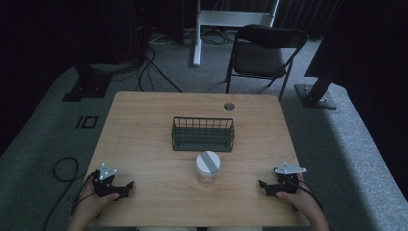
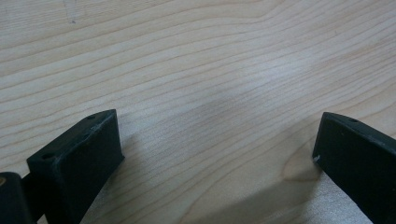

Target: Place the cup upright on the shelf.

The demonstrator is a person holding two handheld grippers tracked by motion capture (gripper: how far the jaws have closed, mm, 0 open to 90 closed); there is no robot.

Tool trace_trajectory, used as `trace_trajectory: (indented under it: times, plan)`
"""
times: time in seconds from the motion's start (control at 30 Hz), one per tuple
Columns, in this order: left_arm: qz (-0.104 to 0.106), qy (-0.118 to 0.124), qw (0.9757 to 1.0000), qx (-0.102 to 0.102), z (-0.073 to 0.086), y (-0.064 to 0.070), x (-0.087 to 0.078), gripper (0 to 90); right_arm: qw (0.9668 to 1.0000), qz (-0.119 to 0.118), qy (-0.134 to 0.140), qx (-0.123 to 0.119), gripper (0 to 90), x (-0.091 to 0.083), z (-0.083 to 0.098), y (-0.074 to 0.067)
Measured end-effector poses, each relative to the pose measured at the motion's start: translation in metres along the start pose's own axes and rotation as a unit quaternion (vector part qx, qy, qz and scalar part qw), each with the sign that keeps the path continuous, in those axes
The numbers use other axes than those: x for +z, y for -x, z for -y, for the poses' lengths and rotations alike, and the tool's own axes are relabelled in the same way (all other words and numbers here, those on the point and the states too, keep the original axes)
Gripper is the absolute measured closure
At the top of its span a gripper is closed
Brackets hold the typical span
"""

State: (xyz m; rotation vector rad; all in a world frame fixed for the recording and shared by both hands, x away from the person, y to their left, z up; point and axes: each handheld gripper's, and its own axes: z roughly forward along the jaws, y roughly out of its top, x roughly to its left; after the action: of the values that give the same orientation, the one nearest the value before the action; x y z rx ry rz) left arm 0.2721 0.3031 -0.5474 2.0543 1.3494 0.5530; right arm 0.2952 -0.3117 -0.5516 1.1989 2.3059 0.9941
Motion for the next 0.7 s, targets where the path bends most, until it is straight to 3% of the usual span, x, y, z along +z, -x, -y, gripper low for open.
trace_trajectory:
  times: [0.7]
  plan:
    - [0.007, 0.0, 1.0, 0.007, 0.0, 0.0007, 0.0, 1.4, 1.0, -0.003, 0.0, -0.002, 11.0, -0.0015, 0.0015, 0.0001]
